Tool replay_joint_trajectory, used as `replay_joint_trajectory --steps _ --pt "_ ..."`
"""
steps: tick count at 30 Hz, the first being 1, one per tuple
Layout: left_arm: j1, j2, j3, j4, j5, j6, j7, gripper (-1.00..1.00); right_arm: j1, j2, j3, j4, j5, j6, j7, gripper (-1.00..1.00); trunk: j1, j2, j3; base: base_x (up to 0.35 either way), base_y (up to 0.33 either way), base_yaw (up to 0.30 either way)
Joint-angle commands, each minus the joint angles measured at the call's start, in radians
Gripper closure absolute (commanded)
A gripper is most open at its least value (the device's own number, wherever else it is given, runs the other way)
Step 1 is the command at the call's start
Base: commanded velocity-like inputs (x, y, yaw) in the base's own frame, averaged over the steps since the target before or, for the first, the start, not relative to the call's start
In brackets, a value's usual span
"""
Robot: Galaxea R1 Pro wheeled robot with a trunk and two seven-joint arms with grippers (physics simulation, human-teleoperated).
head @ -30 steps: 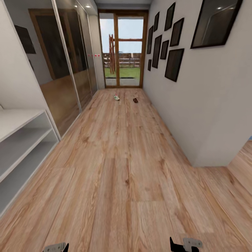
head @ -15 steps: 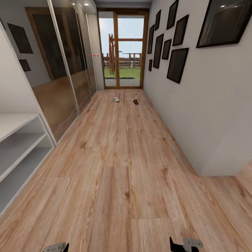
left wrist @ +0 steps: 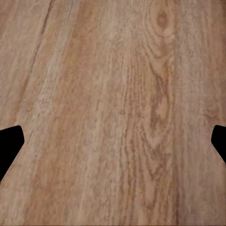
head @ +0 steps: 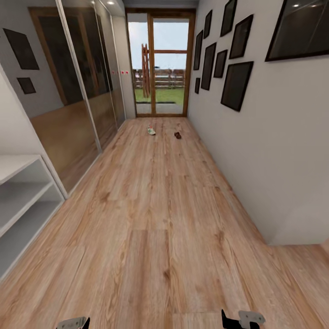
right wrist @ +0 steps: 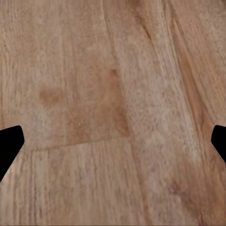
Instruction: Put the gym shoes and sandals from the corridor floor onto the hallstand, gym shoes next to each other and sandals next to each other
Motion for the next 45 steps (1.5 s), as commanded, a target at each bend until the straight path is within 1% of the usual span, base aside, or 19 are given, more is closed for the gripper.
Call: replay_joint_trajectory --steps 1,25,33,45 --pt "-0.001 0.000 0.003 0.001 0.010 -0.001 -0.010 -1.00 -0.001 0.000 0.009 0.000 -0.003 -0.002 -0.006 -1.00 0.000 0.000 -0.001 0.339 0.000 0.000" --pt "-0.001 0.000 0.003 0.001 0.010 -0.001 -0.010 -1.00 -0.001 0.000 0.009 0.000 -0.003 0.000 -0.006 -1.00 0.000 0.000 -0.001 0.339 0.000 0.000" --pt "-0.001 -0.007 0.003 0.002 0.010 -0.001 -0.010 -1.00 -0.001 0.000 0.009 0.000 -0.003 0.000 -0.006 -1.00 0.000 0.000 -0.001 0.339 0.000 0.000" --pt "-0.001 -0.008 0.003 0.002 0.009 -0.001 -0.010 -1.00 -0.001 0.000 0.009 0.000 -0.003 0.000 -0.006 -1.00 0.000 0.000 -0.001 0.339 0.026 0.000"
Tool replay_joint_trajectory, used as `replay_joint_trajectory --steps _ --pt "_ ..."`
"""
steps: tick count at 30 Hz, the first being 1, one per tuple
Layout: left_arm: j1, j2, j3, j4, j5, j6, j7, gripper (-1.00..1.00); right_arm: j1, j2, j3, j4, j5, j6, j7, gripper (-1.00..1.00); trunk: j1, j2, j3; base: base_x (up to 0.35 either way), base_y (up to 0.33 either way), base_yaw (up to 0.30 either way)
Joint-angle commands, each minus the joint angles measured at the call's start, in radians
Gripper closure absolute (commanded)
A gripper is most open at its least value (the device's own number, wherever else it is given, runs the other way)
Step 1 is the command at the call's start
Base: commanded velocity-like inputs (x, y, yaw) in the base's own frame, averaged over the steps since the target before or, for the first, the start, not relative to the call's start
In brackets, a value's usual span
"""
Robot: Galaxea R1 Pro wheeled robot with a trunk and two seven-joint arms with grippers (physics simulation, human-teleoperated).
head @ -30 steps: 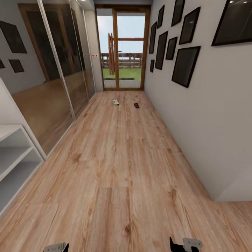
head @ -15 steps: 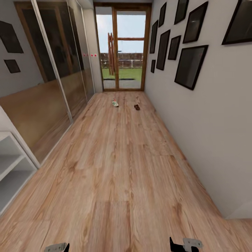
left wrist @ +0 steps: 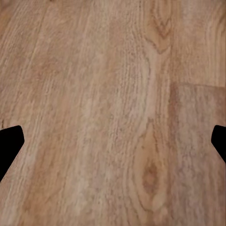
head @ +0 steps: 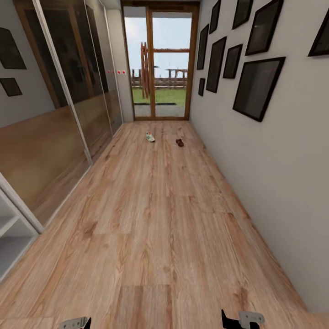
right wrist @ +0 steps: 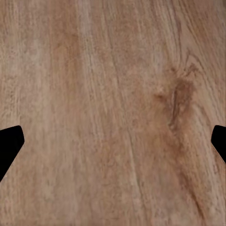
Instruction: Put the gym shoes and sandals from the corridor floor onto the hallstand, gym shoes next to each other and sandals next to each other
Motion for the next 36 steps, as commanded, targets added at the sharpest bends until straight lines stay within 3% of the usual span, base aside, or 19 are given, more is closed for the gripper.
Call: replay_joint_trajectory --steps 1,36 --pt "-0.001 0.000 0.003 0.001 0.011 -0.001 -0.010 -1.00 0.000 0.000 0.009 0.000 -0.003 -0.002 -0.006 -1.00 0.000 0.000 -0.001 0.339 0.005 0.000" --pt "-0.001 0.000 0.003 0.002 0.011 -0.001 -0.010 -1.00 0.000 0.000 0.009 0.000 -0.003 -0.002 -0.006 -1.00 0.000 0.000 -0.001 0.338 0.029 0.000"
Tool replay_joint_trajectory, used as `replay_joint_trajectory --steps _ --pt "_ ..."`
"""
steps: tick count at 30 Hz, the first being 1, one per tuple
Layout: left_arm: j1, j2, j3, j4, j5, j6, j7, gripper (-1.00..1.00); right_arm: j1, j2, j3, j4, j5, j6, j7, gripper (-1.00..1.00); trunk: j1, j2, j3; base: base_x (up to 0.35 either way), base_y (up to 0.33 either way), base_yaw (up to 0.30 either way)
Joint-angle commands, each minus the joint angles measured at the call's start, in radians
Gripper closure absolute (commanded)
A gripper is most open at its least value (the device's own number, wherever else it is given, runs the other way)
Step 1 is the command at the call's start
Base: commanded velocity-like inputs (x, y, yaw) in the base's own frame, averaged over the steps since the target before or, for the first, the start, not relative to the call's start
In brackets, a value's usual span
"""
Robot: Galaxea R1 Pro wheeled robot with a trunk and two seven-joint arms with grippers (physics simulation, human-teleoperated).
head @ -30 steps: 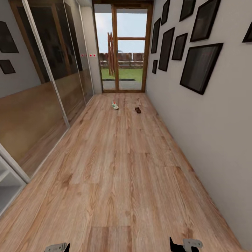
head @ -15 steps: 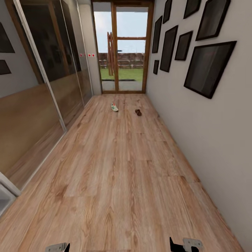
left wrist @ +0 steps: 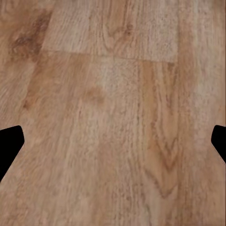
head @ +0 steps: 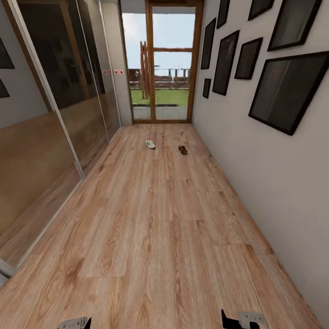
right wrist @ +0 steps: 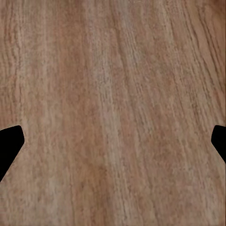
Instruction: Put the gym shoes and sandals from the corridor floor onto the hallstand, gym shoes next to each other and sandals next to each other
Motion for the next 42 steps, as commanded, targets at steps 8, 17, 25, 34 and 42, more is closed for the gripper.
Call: replay_joint_trajectory --steps 8,17,25,34,42 --pt "-0.001 0.000 0.003 0.001 0.010 -0.001 -0.010 -1.00 0.000 0.000 0.009 0.000 -0.004 -0.002 -0.006 -1.00 0.000 0.000 -0.001 0.320 0.143 0.000" --pt "-0.001 0.000 0.003 0.001 0.010 -0.001 -0.010 -1.00 0.000 0.000 0.009 0.000 -0.004 -0.002 -0.003 -1.00 0.000 0.000 -0.001 0.318 0.146 0.000" --pt "-0.001 0.000 0.003 0.001 0.010 -0.001 -0.011 -1.00 0.000 0.000 0.009 0.000 -0.004 -0.002 -0.003 -1.00 0.000 0.000 -0.001 0.318 0.144 0.000" --pt "-0.001 -0.002 0.003 0.001 0.011 -0.001 -0.010 -1.00 0.000 0.000 0.009 0.000 -0.004 -0.002 -0.003 -1.00 0.000 0.000 -0.001 0.318 0.144 0.000" --pt "-0.001 -0.007 0.003 0.001 0.010 0.000 -0.011 -1.00 0.000 0.000 0.009 0.000 -0.003 -0.002 -0.003 -1.00 0.000 0.000 -0.001 0.318 0.141 0.000"
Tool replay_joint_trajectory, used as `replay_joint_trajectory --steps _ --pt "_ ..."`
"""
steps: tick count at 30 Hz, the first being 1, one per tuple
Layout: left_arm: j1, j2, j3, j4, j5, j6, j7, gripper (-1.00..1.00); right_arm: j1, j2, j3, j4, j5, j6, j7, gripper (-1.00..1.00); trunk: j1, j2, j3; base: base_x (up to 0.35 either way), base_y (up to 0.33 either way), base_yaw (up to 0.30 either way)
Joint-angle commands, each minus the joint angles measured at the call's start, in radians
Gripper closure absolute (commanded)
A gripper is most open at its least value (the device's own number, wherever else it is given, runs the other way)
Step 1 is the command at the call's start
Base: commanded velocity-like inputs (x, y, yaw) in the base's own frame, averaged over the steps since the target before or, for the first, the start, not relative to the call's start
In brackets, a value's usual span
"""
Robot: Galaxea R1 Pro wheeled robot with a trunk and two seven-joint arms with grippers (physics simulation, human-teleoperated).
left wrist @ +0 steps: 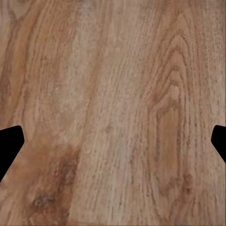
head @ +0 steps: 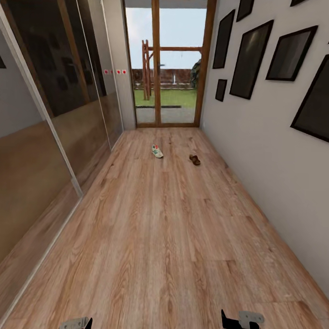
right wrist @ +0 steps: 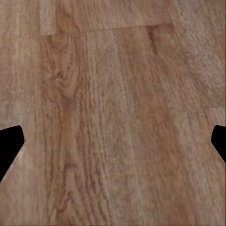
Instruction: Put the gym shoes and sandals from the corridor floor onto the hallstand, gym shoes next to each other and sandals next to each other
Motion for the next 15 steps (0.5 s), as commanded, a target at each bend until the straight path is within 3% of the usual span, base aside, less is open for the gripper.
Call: replay_joint_trajectory --steps 1,15 --pt "-0.001 0.000 0.003 0.001 0.010 -0.001 -0.010 -1.00 -0.001 0.000 0.009 0.000 -0.004 -0.002 -0.005 -1.00 0.000 0.000 -0.001 0.317 0.129 0.000" --pt "-0.001 -0.001 0.003 0.001 0.010 -0.001 -0.010 -1.00 0.000 0.000 0.008 0.000 -0.003 -0.002 -0.005 -1.00 0.000 0.000 -0.001 0.318 0.110 0.000"
